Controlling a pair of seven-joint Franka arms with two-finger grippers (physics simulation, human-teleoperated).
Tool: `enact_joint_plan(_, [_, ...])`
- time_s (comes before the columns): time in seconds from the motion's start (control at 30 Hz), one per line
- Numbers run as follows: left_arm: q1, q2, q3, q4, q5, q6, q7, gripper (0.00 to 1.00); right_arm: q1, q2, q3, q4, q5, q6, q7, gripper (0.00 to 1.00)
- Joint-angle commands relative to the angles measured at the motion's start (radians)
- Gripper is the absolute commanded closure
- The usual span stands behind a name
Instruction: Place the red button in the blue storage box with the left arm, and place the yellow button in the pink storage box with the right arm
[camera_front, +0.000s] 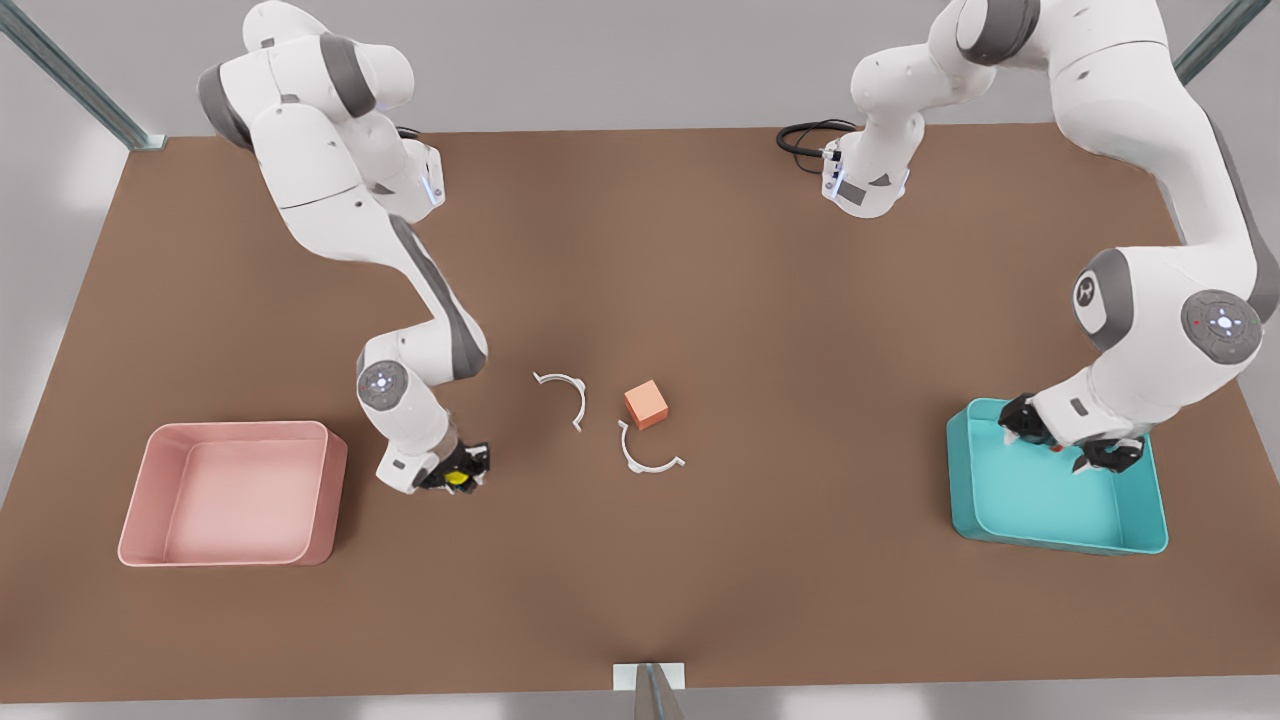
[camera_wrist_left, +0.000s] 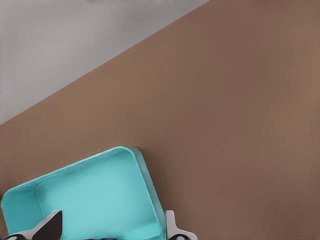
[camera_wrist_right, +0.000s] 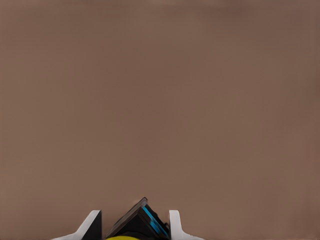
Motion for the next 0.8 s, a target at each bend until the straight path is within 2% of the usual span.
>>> enact_joint_plan(0.0, [-0.047, -0.014, 0.006, 0.078, -0.011, -0.301, -0.558, 0.00, -0.026, -0.029, -0.002, 0.005, -0.007, -0.042, -0.101, 0.51])
enact_joint_plan(0.07, [-0.260, -0.066, 0.223, 0.072, -0.021, -0.296, -0.580, 0.00, -0.071, -0.065, -0.002, 0.025, -0.009, -0.128, -0.168, 0.51])
enact_joint_plan(0.17, [-0.268, -0.043, 0.219, 0.120, -0.061, -0.295, -0.721, 0.00, -0.152, -0.108, -0.002, 0.023, -0.007, -0.173, -0.288, 0.51])
enact_joint_plan(0.3, [-0.268, -0.017, 0.217, 0.123, -0.066, -0.281, -0.721, 0.00, -0.299, -0.138, 0.000, 0.023, -0.002, -0.205, -0.513, 0.51])
enact_joint_plan(0.4, [-0.266, -0.008, 0.219, 0.123, -0.083, -0.272, -0.719, 0.00, -0.480, -0.138, 0.067, 0.023, -0.001, -0.225, -0.657, 0.51])
enact_joint_plan(0.53, [-0.266, -0.005, 0.219, 0.123, -0.107, -0.270, -0.718, 0.00, -0.580, -0.107, 0.069, 0.025, -0.002, -0.219, -0.767, 0.50])
enact_joint_plan(0.57, [-0.266, -0.005, 0.219, 0.123, -0.107, -0.272, -0.718, 0.00, -0.600, -0.104, 0.067, 0.025, -0.002, -0.217, -0.790, 0.44])
enact_joint_plan(0.6, [-0.266, -0.005, 0.219, 0.123, -0.107, -0.272, -0.718, 0.00, -0.602, -0.095, 0.067, 0.025, -0.001, -0.216, -0.777, 0.00])
enact_joint_plan(0.77, [-0.268, -0.005, 0.217, 0.123, -0.107, -0.272, -0.718, 0.00, -0.579, -0.095, 0.075, 0.088, -0.002, -0.217, -0.756, 0.00])
